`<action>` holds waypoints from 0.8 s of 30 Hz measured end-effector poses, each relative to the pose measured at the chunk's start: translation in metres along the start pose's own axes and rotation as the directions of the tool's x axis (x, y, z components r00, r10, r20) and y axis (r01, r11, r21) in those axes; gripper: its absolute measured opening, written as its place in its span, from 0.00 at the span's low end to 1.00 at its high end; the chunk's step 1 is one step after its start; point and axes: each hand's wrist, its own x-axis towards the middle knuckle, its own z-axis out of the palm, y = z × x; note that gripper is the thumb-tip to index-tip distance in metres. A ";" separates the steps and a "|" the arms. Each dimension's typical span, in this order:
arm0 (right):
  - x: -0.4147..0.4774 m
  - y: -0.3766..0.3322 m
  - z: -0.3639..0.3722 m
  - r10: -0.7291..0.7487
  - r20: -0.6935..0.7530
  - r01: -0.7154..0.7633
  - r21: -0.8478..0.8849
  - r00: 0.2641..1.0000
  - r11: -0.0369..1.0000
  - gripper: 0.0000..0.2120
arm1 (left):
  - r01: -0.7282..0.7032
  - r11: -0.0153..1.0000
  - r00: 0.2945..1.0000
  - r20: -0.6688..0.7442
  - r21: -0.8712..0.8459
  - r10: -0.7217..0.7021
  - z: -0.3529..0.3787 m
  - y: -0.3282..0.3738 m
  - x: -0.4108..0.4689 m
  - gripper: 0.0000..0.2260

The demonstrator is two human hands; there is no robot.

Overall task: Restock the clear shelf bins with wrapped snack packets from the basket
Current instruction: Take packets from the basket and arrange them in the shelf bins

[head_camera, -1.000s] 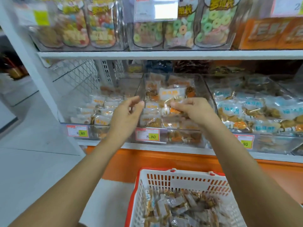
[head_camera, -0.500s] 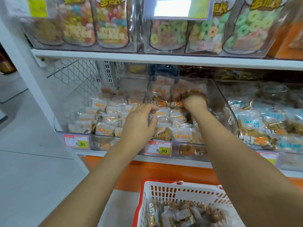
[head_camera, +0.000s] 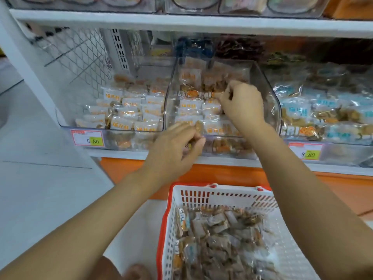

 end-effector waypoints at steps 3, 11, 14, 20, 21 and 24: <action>-0.069 -0.005 -0.008 -0.157 -0.023 0.158 0.170 0.987 0.973 0.15 | 0.157 0.985 0.954 0.245 0.070 -0.170 0.010 0.003 -0.039 0.16; -0.225 0.010 0.133 -0.022 0.500 -0.146 0.294 0.866 0.945 0.08 | 0.417 0.865 0.636 0.590 0.280 -0.498 0.026 -0.007 -0.130 0.19; -0.257 0.012 0.178 0.140 0.703 -0.340 0.152 0.697 0.928 0.25 | 0.418 0.872 0.559 0.685 0.254 -0.467 0.022 -0.007 -0.149 0.23; -0.264 0.013 0.182 0.339 0.776 -0.531 -0.006 0.532 0.847 0.16 | 0.450 0.835 0.410 0.758 0.316 -0.507 0.019 -0.008 -0.157 0.23; -0.257 0.017 0.175 0.336 0.771 -0.512 -0.015 0.541 0.859 0.14 | 0.490 0.815 0.417 0.737 0.309 -0.531 0.018 -0.008 -0.155 0.22; -0.231 0.031 0.145 0.272 0.752 -0.373 -0.038 0.600 0.927 0.12 | 0.683 0.708 0.457 0.649 0.181 -0.608 0.026 -0.012 -0.150 0.16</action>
